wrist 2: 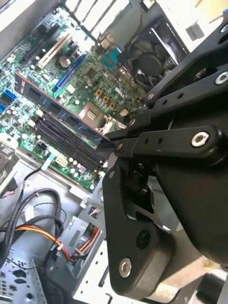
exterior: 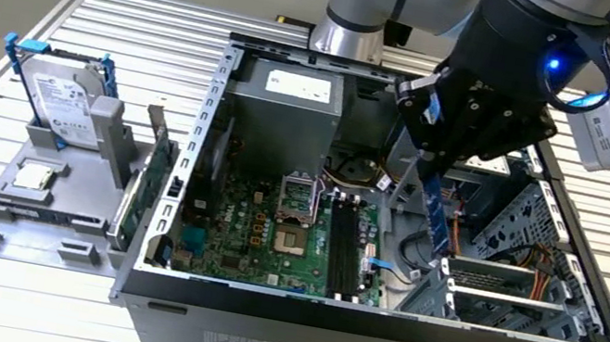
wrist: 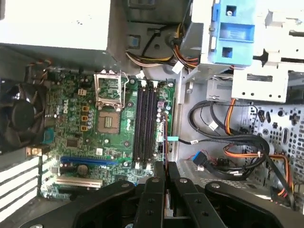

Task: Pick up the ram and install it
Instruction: 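Insert the ram into the slot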

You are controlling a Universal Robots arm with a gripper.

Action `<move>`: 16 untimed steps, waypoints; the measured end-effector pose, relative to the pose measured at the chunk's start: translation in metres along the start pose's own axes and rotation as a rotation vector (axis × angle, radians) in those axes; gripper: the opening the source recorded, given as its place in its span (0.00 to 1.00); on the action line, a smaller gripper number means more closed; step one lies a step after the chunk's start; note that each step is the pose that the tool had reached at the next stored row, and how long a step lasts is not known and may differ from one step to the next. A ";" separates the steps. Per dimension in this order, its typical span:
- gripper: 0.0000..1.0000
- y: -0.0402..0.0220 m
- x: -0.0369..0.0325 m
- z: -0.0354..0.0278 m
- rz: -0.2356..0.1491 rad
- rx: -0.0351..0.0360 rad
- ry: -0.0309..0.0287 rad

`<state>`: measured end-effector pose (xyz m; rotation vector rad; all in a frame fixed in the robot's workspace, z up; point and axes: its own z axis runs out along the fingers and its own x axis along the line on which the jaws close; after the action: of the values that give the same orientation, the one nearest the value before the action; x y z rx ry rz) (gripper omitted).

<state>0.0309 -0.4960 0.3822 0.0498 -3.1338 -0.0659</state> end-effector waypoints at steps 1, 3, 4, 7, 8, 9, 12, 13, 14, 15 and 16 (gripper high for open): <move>0.00 0.0000 0.0000 0.0000 0.000 0.0000 -0.0001; 0.00 0.0018 0.0000 0.0005 0.000 0.0011 -0.0001; 0.00 0.0053 -0.0001 0.0011 0.000 0.0034 0.0001; 0.00 0.0177 -0.0003 0.0033 0.000 0.0077 0.0001; 0.00 0.0214 -0.0005 0.0041 0.000 0.0084 0.0000; 0.00 0.0251 -0.0006 0.0050 0.000 0.0090 -0.0001; 0.00 0.0331 -0.0009 0.0094 0.001 0.0112 0.0000; 0.00 0.0337 -0.0010 0.0113 0.002 0.0113 -0.0001; 0.00 0.0337 -0.0010 0.0131 0.003 0.0112 -0.0002; 0.00 0.0337 -0.0010 0.0148 0.004 0.0114 -0.0002; 0.00 0.0336 -0.0010 0.0167 0.005 0.0114 -0.0002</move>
<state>0.0307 -0.4617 0.3670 0.0420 -3.1346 -0.0481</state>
